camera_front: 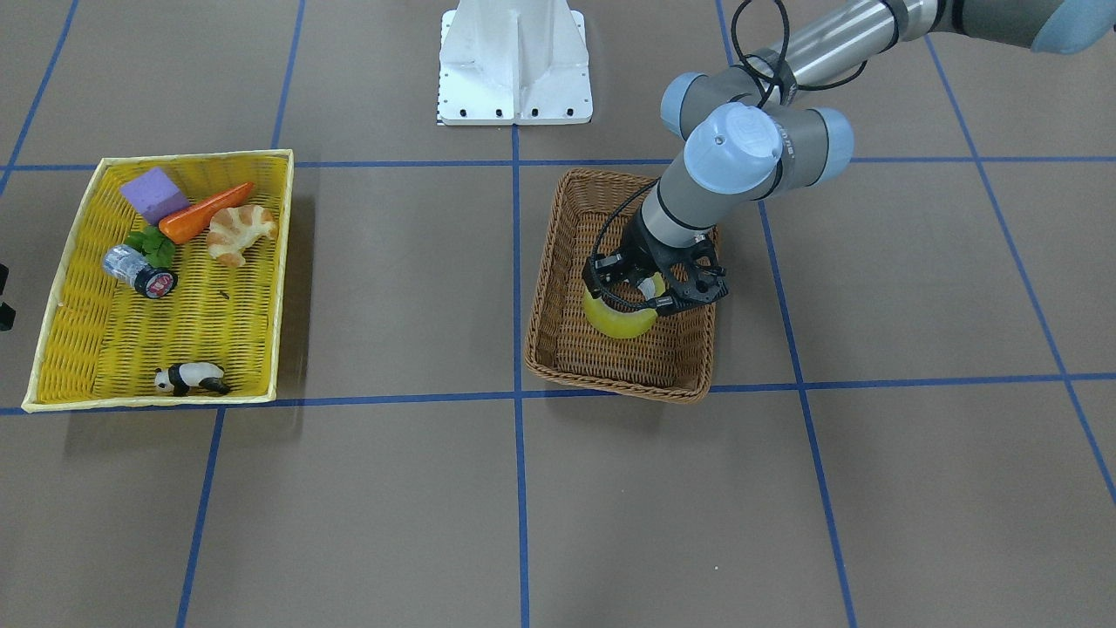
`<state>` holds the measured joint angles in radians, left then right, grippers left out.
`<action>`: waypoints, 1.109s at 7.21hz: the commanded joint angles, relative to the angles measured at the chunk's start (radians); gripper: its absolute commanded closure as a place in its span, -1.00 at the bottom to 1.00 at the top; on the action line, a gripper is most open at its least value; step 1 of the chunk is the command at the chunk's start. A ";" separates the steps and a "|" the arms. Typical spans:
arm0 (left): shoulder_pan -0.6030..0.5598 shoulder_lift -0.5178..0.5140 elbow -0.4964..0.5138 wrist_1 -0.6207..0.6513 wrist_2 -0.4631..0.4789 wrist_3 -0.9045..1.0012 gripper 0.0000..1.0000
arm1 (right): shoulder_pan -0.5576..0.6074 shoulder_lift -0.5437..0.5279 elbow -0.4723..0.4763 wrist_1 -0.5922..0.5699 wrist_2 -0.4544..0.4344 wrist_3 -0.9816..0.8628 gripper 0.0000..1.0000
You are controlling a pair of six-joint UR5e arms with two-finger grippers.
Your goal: Move tape to another basket
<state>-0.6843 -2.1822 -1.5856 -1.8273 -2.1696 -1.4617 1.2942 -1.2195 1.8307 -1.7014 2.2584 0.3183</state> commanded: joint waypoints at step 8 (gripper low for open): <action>-0.637 0.468 -0.504 0.648 0.020 1.029 -0.96 | 0.181 -0.117 0.001 -0.350 0.018 -0.519 -1.00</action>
<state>-1.2102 -1.7642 -2.1263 -1.1294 -2.0810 -0.4710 1.4671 -1.3057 1.8353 -2.0539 2.2728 -0.2059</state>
